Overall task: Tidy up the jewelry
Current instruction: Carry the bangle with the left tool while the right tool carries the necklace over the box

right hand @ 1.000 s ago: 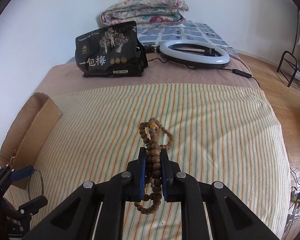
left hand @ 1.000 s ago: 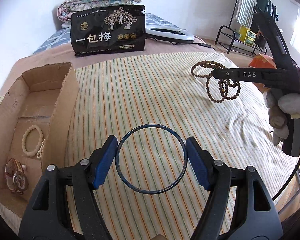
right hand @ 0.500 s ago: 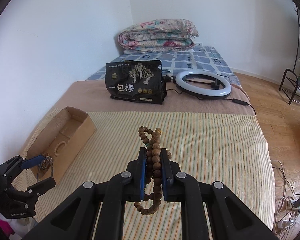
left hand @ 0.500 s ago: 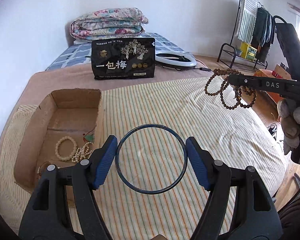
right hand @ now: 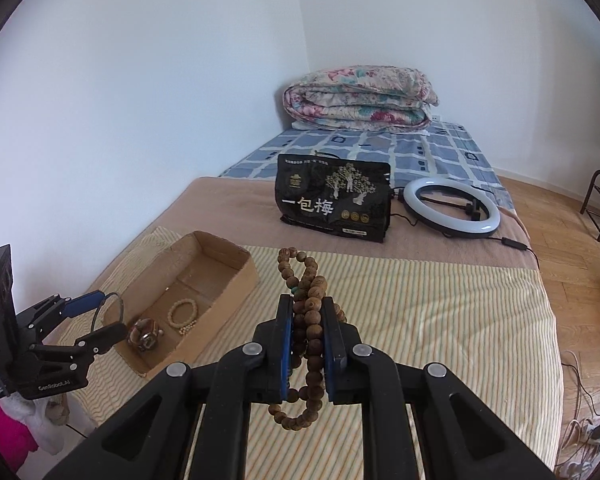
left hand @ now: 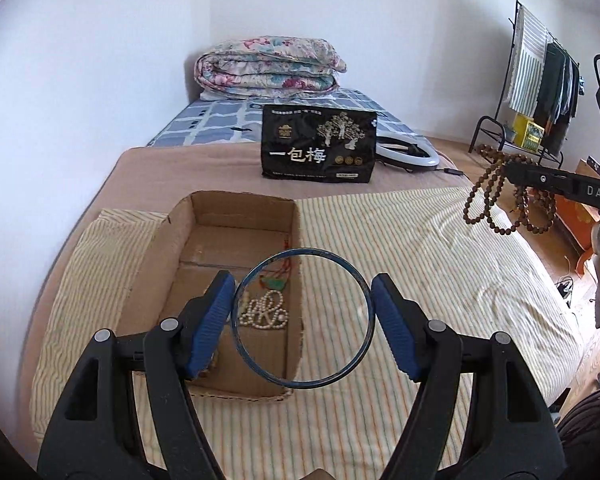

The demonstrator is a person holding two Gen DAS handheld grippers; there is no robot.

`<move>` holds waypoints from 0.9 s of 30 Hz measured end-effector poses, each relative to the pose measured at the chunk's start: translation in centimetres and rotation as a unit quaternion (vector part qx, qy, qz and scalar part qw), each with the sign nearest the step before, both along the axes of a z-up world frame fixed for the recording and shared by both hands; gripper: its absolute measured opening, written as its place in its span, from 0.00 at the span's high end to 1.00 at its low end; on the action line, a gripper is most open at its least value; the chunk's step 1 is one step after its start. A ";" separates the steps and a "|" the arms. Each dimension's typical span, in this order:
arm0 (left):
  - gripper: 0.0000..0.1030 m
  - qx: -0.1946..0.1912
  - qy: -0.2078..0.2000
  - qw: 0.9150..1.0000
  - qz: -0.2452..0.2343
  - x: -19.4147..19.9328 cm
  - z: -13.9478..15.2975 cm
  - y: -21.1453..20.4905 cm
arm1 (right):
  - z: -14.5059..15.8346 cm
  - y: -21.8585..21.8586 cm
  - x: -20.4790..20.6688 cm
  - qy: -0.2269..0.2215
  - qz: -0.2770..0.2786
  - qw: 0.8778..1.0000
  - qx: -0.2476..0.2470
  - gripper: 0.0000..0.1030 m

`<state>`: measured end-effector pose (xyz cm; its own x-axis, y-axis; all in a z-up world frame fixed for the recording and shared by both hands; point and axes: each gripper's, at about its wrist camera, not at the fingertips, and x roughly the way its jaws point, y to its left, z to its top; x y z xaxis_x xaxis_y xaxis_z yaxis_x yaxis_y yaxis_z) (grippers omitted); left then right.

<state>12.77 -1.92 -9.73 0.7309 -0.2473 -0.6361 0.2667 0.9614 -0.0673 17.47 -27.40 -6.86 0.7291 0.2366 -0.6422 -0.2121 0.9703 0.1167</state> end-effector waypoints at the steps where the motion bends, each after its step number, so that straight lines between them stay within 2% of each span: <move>1: 0.30 0.001 -0.001 1.000 0.005 0.2 0.1 0.6 | 0.2 0.6 0.1 -0.002 0.005 1.000 0.000 0.90; 15: 0.30 -0.001 -0.004 0.998 0.058 4.0 0.3 7.5 | 1.0 9.2 3.5 -0.008 0.064 0.998 0.002 0.90; 27: 0.30 0.000 0.008 0.998 0.069 6.5 -1.0 9.2 | -1.6 14.3 7.9 0.009 0.092 0.996 -0.003 0.90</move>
<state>19.26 7.26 -10.70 0.7482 -0.1450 -0.6475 0.1311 0.9889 -0.0699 25.36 -13.11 -8.50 0.6624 0.3616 -0.6561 -0.3846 0.9157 0.1164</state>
